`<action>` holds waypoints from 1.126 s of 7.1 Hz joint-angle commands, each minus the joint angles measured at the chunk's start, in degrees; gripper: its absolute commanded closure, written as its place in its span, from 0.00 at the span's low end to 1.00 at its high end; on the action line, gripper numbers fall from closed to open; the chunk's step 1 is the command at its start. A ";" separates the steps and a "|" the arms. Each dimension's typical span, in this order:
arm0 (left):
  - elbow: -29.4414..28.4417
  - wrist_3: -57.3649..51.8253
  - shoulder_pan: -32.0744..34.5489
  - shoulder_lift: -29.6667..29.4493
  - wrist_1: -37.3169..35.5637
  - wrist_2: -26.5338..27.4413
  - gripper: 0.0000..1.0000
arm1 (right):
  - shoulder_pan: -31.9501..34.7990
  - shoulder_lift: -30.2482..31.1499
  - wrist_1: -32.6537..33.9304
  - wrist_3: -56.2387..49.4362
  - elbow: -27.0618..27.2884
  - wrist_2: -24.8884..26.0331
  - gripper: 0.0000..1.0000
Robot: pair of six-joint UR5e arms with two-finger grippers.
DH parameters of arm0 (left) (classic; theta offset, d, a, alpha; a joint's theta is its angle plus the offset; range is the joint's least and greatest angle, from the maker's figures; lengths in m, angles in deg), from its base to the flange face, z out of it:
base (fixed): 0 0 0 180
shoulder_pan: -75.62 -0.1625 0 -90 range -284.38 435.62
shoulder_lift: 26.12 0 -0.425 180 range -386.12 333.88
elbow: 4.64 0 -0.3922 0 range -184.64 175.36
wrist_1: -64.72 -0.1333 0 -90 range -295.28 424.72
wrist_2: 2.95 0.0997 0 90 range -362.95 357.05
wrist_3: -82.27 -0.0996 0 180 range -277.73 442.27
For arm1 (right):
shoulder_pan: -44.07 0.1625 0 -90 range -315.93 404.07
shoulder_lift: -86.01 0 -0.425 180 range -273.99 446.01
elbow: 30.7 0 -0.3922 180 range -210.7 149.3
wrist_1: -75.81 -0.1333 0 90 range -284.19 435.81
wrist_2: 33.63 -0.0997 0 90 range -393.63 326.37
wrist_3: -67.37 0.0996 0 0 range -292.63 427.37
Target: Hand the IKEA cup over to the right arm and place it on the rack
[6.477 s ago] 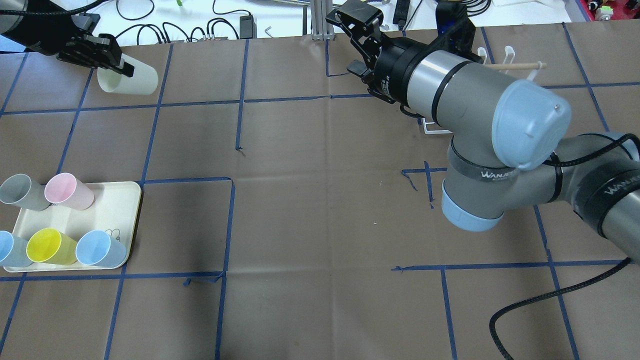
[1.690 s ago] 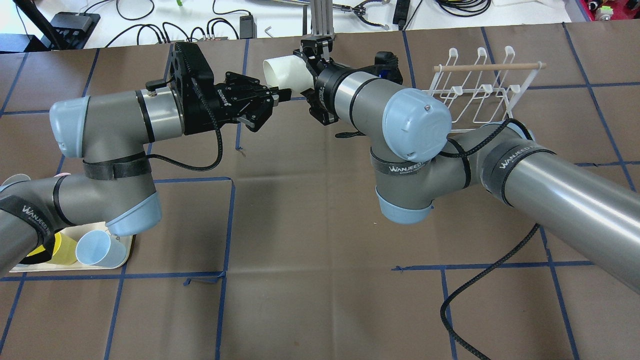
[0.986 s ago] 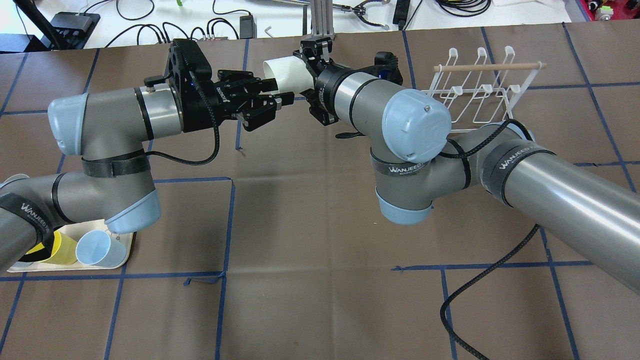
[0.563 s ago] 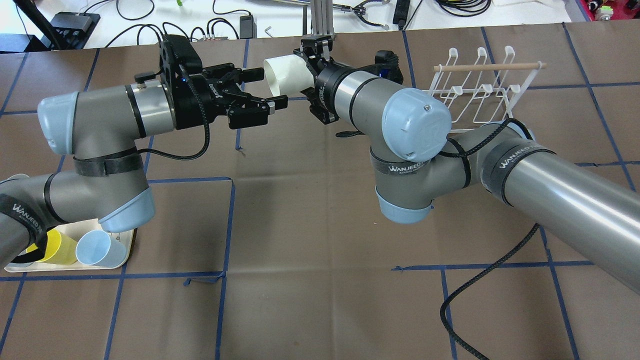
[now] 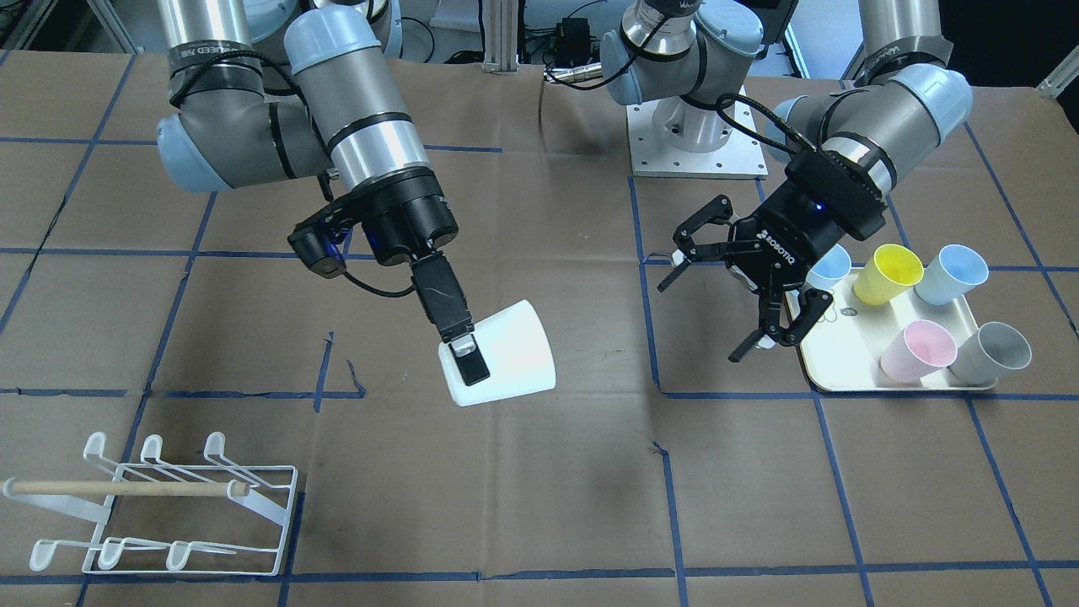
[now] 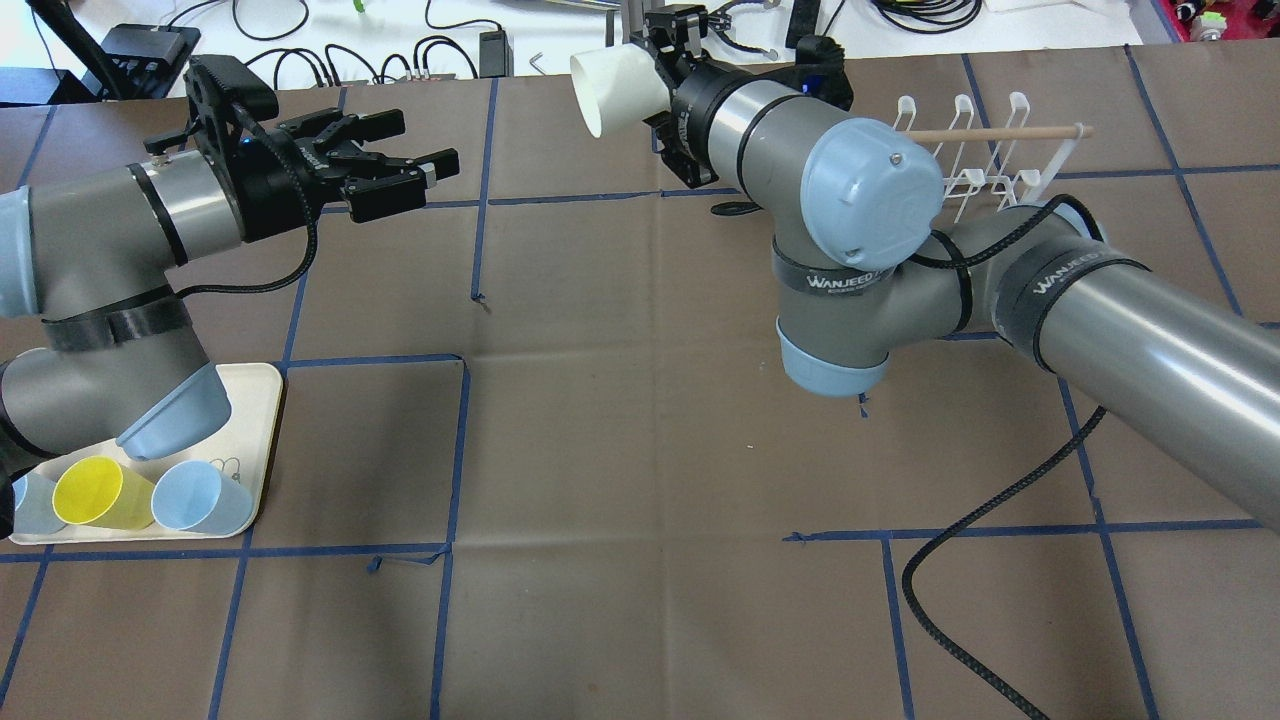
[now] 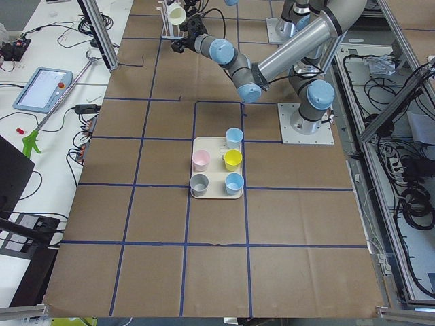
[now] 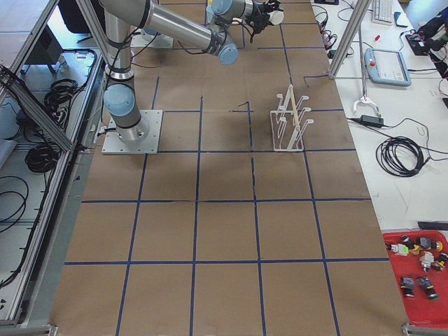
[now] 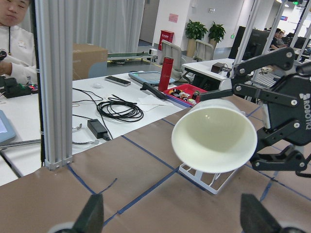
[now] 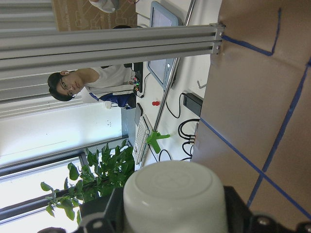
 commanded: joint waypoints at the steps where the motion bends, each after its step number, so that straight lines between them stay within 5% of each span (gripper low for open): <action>1: -3.36 13.53 0.31 -0.34 0.50 15.94 0.00 | -5.40 0.23 -1.50 -20.67 -0.75 0.13 0.80; 4: -11.87 20.67 8.88 0.18 16.35 41.75 0.00 | -10.41 -0.02 -1.34 -49.77 -0.84 3.02 0.82; 5: -17.74 24.71 12.93 0.36 29.38 48.36 0.00 | -12.86 -0.64 -1.34 -56.38 -0.84 2.94 0.82; 8: -33.57 30.46 15.25 1.85 72.27 52.73 0.00 | -18.60 -6.50 3.63 -73.37 -5.47 2.68 0.81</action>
